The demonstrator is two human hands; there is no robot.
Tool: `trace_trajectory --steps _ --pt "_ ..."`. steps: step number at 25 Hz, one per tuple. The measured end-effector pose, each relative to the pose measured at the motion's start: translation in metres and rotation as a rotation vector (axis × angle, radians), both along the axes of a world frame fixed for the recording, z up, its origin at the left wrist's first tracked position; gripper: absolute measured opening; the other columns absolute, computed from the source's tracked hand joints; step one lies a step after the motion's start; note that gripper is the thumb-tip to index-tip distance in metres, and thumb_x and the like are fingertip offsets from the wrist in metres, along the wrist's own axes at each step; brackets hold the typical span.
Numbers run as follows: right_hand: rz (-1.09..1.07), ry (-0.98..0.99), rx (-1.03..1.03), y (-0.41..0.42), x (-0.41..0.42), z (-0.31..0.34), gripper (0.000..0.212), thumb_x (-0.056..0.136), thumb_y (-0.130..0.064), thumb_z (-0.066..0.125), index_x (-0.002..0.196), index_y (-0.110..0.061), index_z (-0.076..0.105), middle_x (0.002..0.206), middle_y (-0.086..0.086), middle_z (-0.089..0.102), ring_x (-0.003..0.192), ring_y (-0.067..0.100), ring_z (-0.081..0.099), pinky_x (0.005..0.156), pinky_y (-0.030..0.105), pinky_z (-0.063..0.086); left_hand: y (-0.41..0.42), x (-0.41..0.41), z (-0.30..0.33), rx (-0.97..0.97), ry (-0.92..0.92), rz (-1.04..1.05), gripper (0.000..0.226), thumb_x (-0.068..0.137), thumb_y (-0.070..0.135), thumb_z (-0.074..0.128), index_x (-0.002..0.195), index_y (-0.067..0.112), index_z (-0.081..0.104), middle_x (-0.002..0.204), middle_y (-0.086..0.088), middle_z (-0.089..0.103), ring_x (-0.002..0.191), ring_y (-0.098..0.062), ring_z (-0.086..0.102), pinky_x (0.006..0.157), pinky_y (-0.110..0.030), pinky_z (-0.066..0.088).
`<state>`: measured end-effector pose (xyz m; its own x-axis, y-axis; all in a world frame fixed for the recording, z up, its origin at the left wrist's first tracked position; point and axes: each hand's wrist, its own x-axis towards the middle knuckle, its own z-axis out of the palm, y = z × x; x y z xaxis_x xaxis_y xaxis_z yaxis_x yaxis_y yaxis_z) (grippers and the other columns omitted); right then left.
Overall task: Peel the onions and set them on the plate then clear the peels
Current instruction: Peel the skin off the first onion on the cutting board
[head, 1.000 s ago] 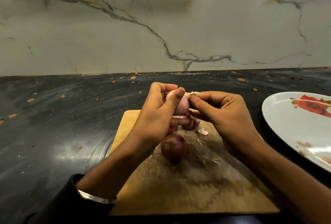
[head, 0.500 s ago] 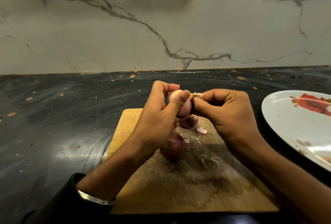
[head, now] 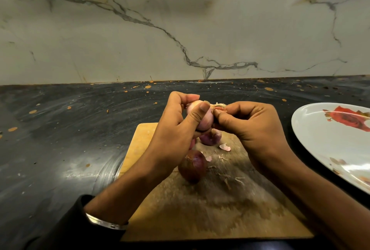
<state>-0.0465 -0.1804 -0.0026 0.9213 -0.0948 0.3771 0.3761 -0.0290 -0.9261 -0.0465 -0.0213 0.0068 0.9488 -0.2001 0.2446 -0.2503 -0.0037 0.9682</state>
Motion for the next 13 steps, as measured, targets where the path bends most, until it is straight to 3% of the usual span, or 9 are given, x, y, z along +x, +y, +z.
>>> trace_trajectory --steps 4,7,10,13 --pt "-0.136 -0.089 -0.119 0.0074 -0.0025 -0.003 0.013 0.079 -0.003 0.08 0.073 -0.013 0.075 0.067 -0.002 0.074 0.06 0.004 0.065 0.057 0.019 0.053 -0.0035 -0.0008 0.0015 -0.036 0.034 -0.031 0.044 0.08 0.04 0.054 0.118 0.018 0.05 0.117 -0.012 0.056 0.076 -0.007 0.068 0.055 -0.017 0.053" --pt "-0.211 -0.115 -0.124 0.0104 -0.0025 -0.0051 0.014 0.08 -0.004 0.079 0.076 -0.017 0.075 0.066 -0.008 0.073 0.057 -0.003 0.063 0.055 0.011 0.048 -0.0029 0.0011 0.0052 -0.05 0.095 -0.071 0.042 0.085 0.034 0.055 0.123 0.016 0.048 0.112 -0.011 0.059 0.067 -0.003 0.067 0.054 -0.015 0.051" --pt "-0.232 -0.126 -0.146 0.0086 -0.0036 -0.0043 0.015 0.083 -0.004 0.077 0.082 -0.019 0.076 0.069 -0.009 0.073 0.062 -0.001 0.066 0.058 0.011 0.049 -0.0002 0.0032 0.0041 0.0 0.073 -0.121 0.058 0.072 0.025 0.071 0.124 0.02 0.047 0.117 -0.011 0.061 0.084 -0.013 0.072 0.066 -0.021 0.057" --pt "-0.236 -0.091 -0.108 0.0065 -0.0033 -0.0035 0.015 0.083 -0.003 0.077 0.084 -0.018 0.076 0.072 -0.005 0.075 0.067 0.004 0.071 0.061 0.015 0.054 0.0013 0.0061 0.0037 -0.091 0.087 -0.135 0.059 0.07 0.014 0.073 0.124 0.016 0.052 0.114 -0.014 0.068 0.091 -0.02 0.072 0.074 -0.027 0.06"
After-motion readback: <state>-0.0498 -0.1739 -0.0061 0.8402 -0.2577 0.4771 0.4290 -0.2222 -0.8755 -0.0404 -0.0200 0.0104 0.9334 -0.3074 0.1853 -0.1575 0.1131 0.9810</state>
